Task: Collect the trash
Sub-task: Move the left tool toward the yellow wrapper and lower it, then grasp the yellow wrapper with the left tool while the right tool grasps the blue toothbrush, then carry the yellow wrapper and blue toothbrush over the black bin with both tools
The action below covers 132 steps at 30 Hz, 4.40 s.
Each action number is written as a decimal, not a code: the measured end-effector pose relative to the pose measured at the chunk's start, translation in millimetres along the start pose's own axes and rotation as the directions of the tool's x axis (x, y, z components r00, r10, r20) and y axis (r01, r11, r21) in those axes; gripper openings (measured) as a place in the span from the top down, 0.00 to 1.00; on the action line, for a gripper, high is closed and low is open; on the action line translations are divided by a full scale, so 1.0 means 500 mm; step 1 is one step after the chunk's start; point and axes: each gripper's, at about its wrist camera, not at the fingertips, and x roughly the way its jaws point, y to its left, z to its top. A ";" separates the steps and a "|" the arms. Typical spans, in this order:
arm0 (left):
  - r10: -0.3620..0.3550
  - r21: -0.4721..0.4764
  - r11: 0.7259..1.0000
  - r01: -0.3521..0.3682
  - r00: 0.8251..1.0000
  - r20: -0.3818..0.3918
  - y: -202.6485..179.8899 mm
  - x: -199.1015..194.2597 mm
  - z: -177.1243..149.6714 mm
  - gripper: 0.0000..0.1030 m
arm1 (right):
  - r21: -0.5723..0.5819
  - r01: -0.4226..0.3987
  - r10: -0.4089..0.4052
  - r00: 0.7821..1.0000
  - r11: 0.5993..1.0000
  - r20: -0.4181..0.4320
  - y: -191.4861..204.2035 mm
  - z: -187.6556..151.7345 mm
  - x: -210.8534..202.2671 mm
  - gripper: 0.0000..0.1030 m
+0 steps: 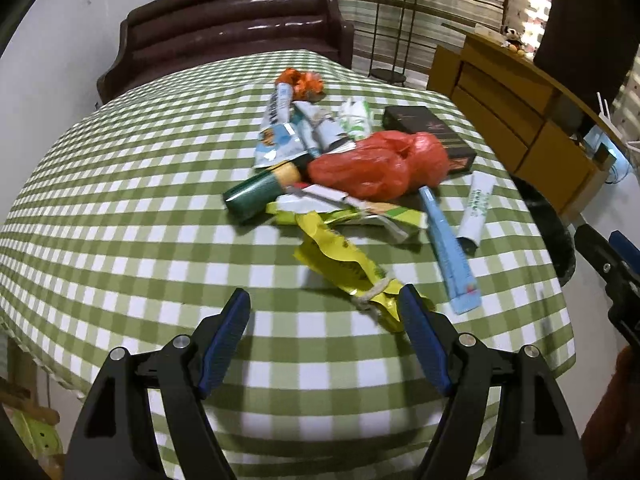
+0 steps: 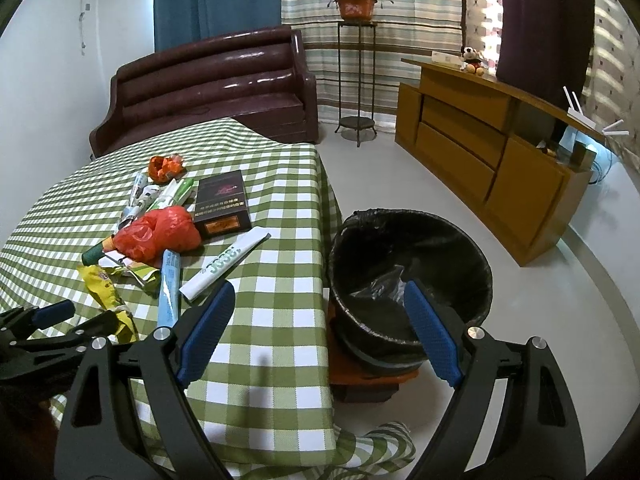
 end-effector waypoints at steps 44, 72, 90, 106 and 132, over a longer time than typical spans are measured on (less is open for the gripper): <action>0.005 0.023 1.000 -0.005 1.000 0.006 0.058 0.003 -0.004 0.74 | -0.016 -0.007 0.006 0.999 1.000 -0.032 0.021 -0.017 0.014 0.18; 0.068 0.023 0.997 -0.070 0.993 0.097 0.167 -0.025 -0.002 0.74 | -0.087 -0.181 0.168 0.976 0.980 -0.141 0.181 -0.038 0.046 0.69; 0.040 0.007 0.999 -0.040 0.995 0.090 0.193 -0.012 0.001 0.74 | -0.200 -0.129 0.103 0.985 0.971 -0.137 0.249 -0.040 0.080 0.82; -0.003 0.023 1.000 -0.001 0.991 0.136 0.158 -0.043 0.015 0.74 | -0.161 -0.153 0.141 0.986 0.975 -0.084 0.208 -0.025 0.022 0.83; -0.294 0.344 0.914 0.217 0.937 0.189 -0.273 0.003 0.139 0.74 | 0.122 0.134 -0.137 0.990 0.984 0.018 -0.164 0.055 0.057 0.83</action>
